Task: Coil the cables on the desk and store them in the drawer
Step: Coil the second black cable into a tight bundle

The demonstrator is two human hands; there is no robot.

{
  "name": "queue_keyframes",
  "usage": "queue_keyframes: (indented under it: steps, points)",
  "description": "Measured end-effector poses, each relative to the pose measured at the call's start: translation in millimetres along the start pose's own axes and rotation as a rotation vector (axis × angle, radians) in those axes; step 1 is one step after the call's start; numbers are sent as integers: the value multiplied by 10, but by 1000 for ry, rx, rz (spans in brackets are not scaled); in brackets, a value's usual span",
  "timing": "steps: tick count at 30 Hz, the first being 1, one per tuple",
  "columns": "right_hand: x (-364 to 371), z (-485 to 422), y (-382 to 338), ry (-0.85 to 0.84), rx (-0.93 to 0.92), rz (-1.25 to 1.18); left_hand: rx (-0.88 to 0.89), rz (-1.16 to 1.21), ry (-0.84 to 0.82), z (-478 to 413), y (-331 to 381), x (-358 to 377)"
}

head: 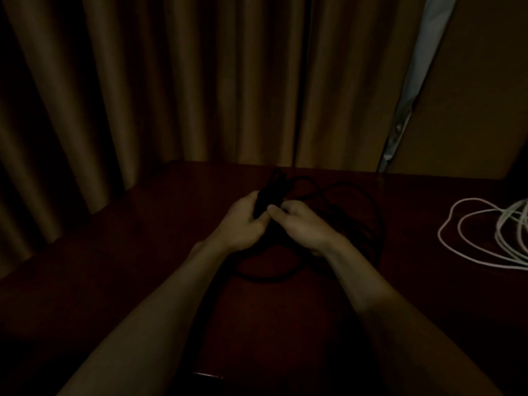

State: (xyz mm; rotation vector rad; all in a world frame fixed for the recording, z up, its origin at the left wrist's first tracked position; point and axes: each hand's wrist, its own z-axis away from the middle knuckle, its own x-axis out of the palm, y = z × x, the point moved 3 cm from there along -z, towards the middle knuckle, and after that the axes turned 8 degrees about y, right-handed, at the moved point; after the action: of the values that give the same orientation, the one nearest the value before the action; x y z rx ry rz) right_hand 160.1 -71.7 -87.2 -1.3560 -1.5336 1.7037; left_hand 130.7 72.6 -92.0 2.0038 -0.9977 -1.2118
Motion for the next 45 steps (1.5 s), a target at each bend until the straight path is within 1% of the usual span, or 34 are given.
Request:
queue_keyframes:
  steps: [3,4,6,10,12,14,16,18,19,22,23,24,27,29,31,32,34,38,40,42,43,45]
  points:
    - [-36,-12,-39,33,12,-12,117,-163,88,-33,-21,47]
    - [-51,-4,-66,39,14,5,122,-205,112,-37,-33,61]
    - [-93,-9,-88,51,33,68,96,-283,149,-30,-38,88]
    - [-180,-2,-68,42,146,181,28,-406,182,-25,1,113]
    - [-166,27,-92,22,163,135,36,-421,207,-4,25,117]
    - [-74,47,-117,37,159,-28,60,-421,250,13,37,129]
    - [33,36,-93,162,111,-117,87,-423,272,16,23,128]
    - [75,4,-46,262,69,-103,104,-343,228,25,4,125]
    - [60,15,-41,263,52,-114,89,-243,180,34,6,126]
    - [-60,64,-50,163,30,-167,-64,225,57,91,36,78]
    - [-98,75,-36,122,27,-168,-127,339,44,96,36,44]
    - [-114,95,-33,87,25,-155,-162,392,29,103,14,5]
    - [-153,149,-44,30,16,-116,-156,384,-70,126,-38,-60]
    - [-194,174,-81,21,28,-147,-109,340,-152,161,-3,-61]
    - [-220,183,-92,4,43,-177,-49,328,-196,183,32,-31]
    - [-223,185,-88,-2,53,-183,-27,323,-186,189,41,-14]
    - [-216,165,-76,11,59,-182,14,288,-106,192,47,18]
    - [-204,121,-87,118,118,-240,75,207,30,203,88,20]
    - [-209,118,-95,156,145,-133,82,178,36,193,85,3]
    - [-202,125,-85,137,151,7,85,146,28,184,62,-6]
    - [-200,132,-77,119,158,31,86,134,30,180,54,-4]
    - [-196,151,-70,97,183,-22,81,141,47,175,49,3]
